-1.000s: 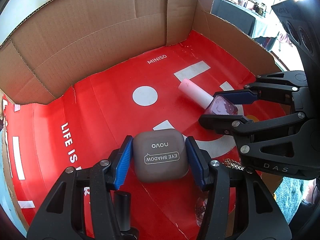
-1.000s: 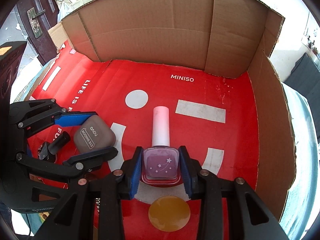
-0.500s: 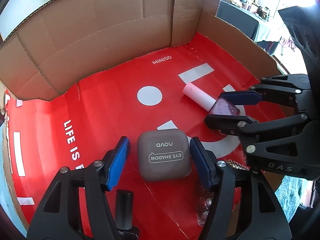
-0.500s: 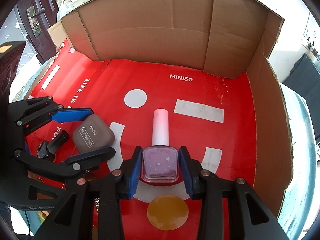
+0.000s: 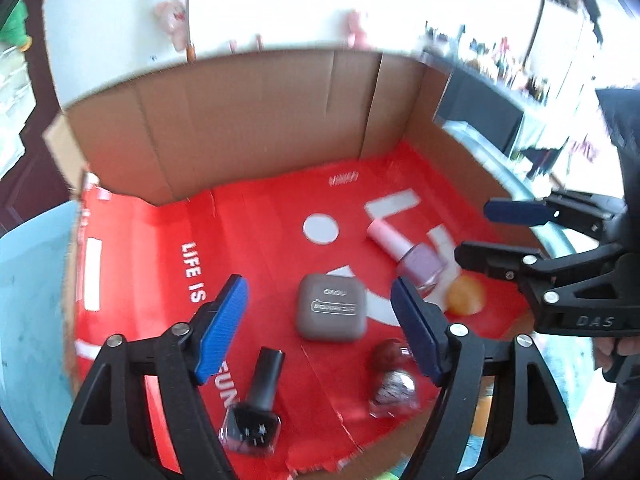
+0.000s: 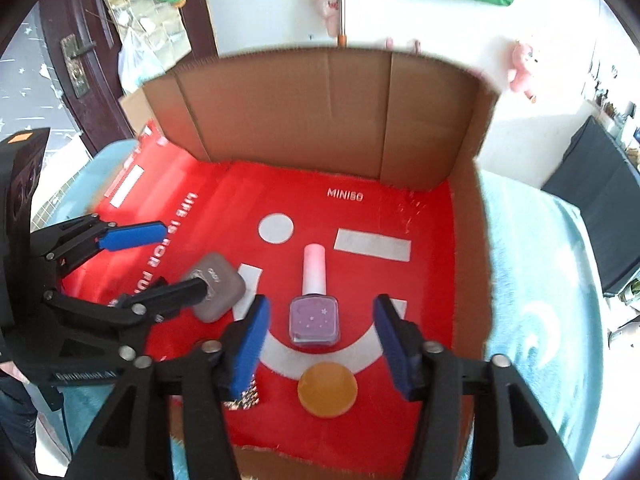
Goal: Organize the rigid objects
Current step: 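Lower the compact and open the left tool while the right tool releases the nail polish, then withdraw both tools from the box back over the table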
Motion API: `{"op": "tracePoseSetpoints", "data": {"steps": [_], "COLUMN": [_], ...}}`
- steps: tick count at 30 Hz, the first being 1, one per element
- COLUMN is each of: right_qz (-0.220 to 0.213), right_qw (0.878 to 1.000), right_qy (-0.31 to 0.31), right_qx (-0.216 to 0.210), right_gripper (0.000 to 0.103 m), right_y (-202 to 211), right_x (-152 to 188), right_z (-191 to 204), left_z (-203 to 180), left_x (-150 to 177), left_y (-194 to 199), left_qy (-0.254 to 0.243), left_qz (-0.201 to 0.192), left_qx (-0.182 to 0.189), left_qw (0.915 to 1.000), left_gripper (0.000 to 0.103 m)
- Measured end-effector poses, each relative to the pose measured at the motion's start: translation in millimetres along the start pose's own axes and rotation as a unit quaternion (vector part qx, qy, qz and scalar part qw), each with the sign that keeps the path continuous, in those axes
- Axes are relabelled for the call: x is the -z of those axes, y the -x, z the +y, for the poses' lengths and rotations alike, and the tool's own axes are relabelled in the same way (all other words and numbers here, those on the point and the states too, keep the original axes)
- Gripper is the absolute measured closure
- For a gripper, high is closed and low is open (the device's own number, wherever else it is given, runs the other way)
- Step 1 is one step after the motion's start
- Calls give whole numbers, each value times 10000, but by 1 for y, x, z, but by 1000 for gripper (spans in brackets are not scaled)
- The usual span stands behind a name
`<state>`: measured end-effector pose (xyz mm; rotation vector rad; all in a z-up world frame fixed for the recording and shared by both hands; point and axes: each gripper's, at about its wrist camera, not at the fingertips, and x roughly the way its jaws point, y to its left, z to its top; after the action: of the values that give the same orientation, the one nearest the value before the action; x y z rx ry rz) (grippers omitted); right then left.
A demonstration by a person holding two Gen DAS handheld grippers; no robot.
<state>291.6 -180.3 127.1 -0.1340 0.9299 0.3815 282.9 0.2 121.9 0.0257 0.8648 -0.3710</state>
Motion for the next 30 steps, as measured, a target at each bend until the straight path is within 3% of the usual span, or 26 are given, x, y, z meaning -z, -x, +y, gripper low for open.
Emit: {"op": "tracePoseSetpoints", "data": {"steps": [7, 13, 17, 24, 30], "right_qz": [-636, -1307, -1673, -2138, -2352], "right_qw": [9979, 9913, 9857, 9766, 9712], "right_qy": [108, 135, 215, 91, -1], "right_qx": [55, -71, -31, 213, 387], "right_gripper": [28, 7, 0, 0, 0], "right_y": [66, 123, 152, 175, 170], "right_x": [14, 41, 65, 120, 166], "right_z": [13, 30, 43, 55, 62], "left_z": [-16, -30, -39, -54, -67], "left_x": [16, 44, 67, 110, 150], "left_y": [72, 119, 144, 156, 155], "left_qy": [123, 159, 224, 235, 287], "left_qz": [-860, -1439, -1821, -2036, -2192], "left_qx": [-4, -291, -582, -747, -868], "left_qw": [9962, 9890, 9813, 9759, 9714], "left_gripper": [16, 12, 11, 10, 10]}}
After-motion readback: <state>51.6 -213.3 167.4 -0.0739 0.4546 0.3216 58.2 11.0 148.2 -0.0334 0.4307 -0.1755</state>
